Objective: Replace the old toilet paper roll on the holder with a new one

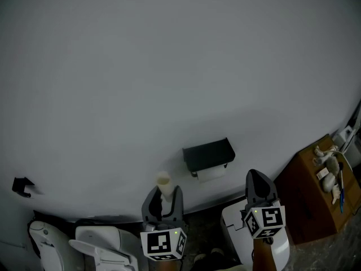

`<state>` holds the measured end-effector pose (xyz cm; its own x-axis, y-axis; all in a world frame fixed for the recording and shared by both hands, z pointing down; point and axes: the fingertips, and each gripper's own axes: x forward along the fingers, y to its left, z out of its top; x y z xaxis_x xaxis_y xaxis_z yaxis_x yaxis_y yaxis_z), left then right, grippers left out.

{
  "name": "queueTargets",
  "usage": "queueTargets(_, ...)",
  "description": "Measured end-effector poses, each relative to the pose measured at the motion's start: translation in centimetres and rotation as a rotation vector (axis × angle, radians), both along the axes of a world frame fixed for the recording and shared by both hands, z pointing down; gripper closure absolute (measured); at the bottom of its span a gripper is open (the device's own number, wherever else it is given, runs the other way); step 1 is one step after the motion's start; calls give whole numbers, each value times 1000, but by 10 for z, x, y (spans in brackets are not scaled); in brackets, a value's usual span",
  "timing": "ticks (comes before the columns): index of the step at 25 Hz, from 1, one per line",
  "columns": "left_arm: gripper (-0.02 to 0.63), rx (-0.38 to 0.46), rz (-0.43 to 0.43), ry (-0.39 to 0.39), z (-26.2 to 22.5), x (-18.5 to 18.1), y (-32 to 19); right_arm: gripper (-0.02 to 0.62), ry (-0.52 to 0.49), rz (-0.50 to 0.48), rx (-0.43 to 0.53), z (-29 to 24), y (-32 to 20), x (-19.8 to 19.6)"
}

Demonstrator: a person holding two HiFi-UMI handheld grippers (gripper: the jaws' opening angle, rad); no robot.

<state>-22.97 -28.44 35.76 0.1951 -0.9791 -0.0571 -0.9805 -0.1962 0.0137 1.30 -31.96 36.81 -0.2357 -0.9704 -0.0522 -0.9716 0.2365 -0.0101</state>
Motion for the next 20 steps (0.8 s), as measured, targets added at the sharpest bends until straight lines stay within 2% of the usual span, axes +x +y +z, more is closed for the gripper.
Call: queueTargets(20,414,15,-7,-6,-9,6,10,574,15,-29,-8,-1,7,-3)
